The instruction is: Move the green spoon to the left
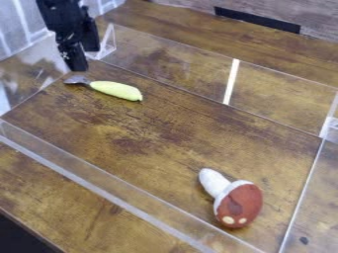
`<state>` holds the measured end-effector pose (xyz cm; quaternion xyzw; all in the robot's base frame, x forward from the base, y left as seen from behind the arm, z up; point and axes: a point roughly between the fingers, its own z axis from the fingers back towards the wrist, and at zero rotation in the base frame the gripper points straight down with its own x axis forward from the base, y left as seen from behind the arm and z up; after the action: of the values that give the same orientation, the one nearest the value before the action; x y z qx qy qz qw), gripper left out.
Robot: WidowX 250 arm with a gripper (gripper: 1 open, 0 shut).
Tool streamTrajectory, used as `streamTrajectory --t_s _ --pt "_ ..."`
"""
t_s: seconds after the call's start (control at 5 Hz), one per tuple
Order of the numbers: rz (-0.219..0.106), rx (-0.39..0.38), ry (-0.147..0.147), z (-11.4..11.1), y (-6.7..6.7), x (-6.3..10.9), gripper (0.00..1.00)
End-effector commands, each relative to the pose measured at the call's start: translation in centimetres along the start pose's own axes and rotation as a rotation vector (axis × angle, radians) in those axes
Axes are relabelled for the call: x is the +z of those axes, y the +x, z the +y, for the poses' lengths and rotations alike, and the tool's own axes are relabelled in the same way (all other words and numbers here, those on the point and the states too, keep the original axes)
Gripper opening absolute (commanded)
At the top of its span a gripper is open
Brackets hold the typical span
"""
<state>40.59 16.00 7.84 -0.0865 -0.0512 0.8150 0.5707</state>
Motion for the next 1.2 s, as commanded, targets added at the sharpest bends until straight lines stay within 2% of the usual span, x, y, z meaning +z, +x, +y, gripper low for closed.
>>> streamTrajectory --t_s 0.0,1.0 --pt "-0.009 -0.014 -0.093 -1.19 -0.63 3.62 1.00" --pt "-0.010 0.015 -0.072 -1.13 -1.62 3.83 1.00"
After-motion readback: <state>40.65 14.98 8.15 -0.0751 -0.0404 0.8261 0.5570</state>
